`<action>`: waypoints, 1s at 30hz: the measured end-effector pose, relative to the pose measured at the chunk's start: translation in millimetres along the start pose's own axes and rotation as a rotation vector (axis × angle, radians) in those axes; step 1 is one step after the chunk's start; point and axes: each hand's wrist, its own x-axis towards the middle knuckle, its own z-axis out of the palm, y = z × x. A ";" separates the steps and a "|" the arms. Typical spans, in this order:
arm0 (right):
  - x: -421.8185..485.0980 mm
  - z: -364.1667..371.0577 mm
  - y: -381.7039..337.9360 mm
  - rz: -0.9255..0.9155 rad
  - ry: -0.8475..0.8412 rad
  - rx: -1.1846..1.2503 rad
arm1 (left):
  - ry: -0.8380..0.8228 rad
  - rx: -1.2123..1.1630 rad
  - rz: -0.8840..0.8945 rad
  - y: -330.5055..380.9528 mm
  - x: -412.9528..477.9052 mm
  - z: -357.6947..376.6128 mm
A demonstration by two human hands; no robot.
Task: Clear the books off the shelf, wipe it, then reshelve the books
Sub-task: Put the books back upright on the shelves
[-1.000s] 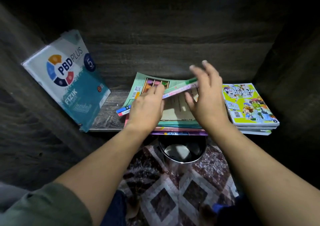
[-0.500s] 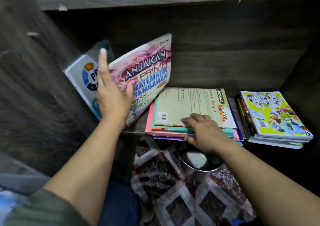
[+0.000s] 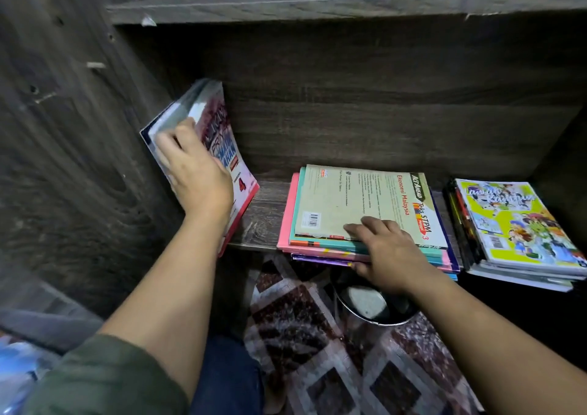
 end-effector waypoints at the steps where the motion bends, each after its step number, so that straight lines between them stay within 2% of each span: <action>1: 0.1 0.4 0.3 -0.001 0.001 -0.001 | 0.013 0.068 -0.029 -0.8 0.8 1.5; 4: -0.5 1.6 0.4 0.000 0.001 -0.012 | 0.063 0.191 -0.138 -3.7 -3.4 5.6; 6: -0.8 1.4 0.6 -0.003 0.002 -0.016 | 0.104 0.216 -0.142 -5.2 -12.6 10.3; 11: 1.2 0.1 2.5 -0.016 0.002 -0.021 | -0.024 0.192 -0.159 -8.3 -26.6 28.1; 17: 0.8 -3.0 4.4 -0.022 -0.016 -0.032 | -0.069 0.161 -0.230 4.0 -28.5 25.7; 19: -0.3 -5.9 7.0 -0.001 -0.031 -0.040 | -0.108 0.165 -0.200 14.4 -35.0 20.1; 21: -1.9 -9.5 14.8 0.053 -0.038 -0.067 | -0.155 0.175 -0.036 26.4 -45.9 16.8; 23: -3.2 -13.2 27.4 0.129 -0.051 -0.091 | -0.336 0.117 0.211 37.2 -60.6 19.0; 27: -3.8 -18.0 48.6 0.195 -0.106 -0.062 | -1.042 0.013 0.574 40.5 -96.1 35.6; 28: -3.4 -18.8 51.3 0.191 -0.113 -0.048 | -1.150 0.028 0.620 38.7 -102.7 39.9; 30: -2.1 -21.9 55.3 0.177 -0.121 -0.042 | -1.209 0.027 0.641 37.7 -108.6 45.4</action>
